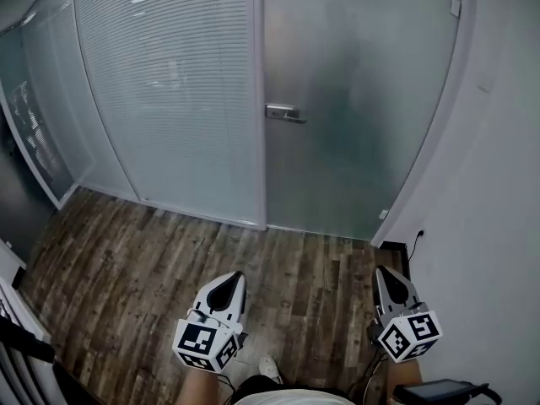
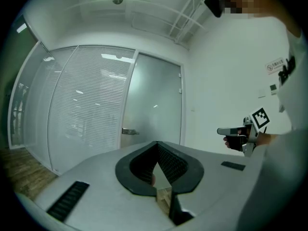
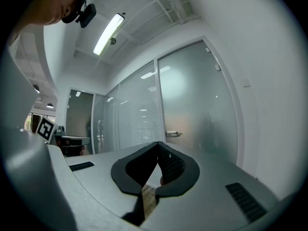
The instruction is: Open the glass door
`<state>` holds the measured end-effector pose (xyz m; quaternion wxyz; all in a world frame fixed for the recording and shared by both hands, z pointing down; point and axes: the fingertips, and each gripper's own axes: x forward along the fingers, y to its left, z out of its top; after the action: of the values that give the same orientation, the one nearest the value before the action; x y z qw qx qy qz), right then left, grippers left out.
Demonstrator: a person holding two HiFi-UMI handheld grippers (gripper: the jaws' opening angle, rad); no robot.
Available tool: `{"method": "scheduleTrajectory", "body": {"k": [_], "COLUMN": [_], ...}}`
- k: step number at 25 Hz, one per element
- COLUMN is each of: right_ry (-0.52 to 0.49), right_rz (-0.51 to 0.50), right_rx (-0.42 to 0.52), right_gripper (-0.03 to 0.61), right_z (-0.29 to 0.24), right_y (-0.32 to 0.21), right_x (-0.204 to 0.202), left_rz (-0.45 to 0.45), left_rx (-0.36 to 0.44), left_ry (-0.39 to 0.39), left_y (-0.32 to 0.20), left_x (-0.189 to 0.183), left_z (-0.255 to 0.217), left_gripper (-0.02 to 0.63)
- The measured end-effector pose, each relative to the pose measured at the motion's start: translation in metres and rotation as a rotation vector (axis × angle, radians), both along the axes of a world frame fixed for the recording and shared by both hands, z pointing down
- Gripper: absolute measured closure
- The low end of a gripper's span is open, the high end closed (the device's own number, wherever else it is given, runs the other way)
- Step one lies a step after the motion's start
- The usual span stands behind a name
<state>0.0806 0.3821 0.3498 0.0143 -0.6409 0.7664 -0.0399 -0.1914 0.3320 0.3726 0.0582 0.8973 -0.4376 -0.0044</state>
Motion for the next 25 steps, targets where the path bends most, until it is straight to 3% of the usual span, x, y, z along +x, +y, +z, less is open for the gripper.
{"method": "scheduleTrajectory", "body": {"k": [7,16,25], "right_ry": [0.054,0.044,0.001], "right_rz": [0.008,-0.025,-0.097], "right_rx": [0.024,-0.009,-0.006], "right_gripper": [0.578,0.578,0.578], "right_z": [-0.019,-0.003,0.015], "right_y": [-0.058,-0.111,-0.202], "right_x": [-0.029,-0.04,-0.02], "left_rz": [0.013,0.064,0.013], "left_rx": [0.006,0.005,-0.022], "left_ry": [0.004,-0.022,-0.037], "left_y": [-0.064,-0.104,-0.182], "left_x": [-0.024,-0.013,0.008], "left_z": [0.005,0.009,0.014], "left_gripper": [0.614,0.615,0.614]}}
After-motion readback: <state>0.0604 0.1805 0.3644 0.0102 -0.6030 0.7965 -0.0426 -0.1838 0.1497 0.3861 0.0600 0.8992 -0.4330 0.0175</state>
